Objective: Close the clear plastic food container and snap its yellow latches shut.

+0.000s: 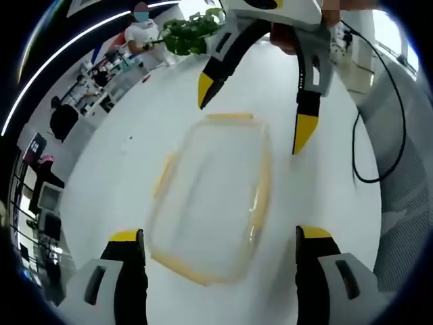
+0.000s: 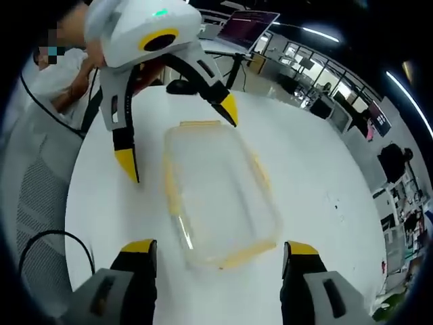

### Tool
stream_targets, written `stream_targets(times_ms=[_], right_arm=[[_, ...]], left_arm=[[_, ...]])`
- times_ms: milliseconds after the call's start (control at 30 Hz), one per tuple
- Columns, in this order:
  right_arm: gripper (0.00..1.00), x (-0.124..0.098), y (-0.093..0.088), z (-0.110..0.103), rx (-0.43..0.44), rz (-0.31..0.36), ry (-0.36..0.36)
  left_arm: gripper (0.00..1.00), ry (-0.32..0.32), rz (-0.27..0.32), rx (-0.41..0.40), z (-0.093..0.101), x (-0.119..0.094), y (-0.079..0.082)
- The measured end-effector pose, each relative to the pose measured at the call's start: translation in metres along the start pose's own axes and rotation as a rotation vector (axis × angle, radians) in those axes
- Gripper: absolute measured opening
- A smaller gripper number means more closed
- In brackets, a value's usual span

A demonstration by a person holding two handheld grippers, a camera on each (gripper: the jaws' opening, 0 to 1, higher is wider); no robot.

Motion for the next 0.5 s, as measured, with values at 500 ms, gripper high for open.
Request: stream_targets(times_ms=[500], right_arm=[[0.72,-0.023,-0.018,-0.023,0.141,0.075,-0.085]], left_arm=[[0.91,0.057,0.066,-0.125,0.019,-0.022,-0.011]])
Point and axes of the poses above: the point that each gripper's makers call its tool centre point, and the gripper's own axes: x roughly forward along the fingers, z roughly to its right, y roughly out of its top, the point moved 10 cm from there along -x, roughly backward along the fingers, and after that the axes turned 9 degrees about z, right-handed, at the moved point
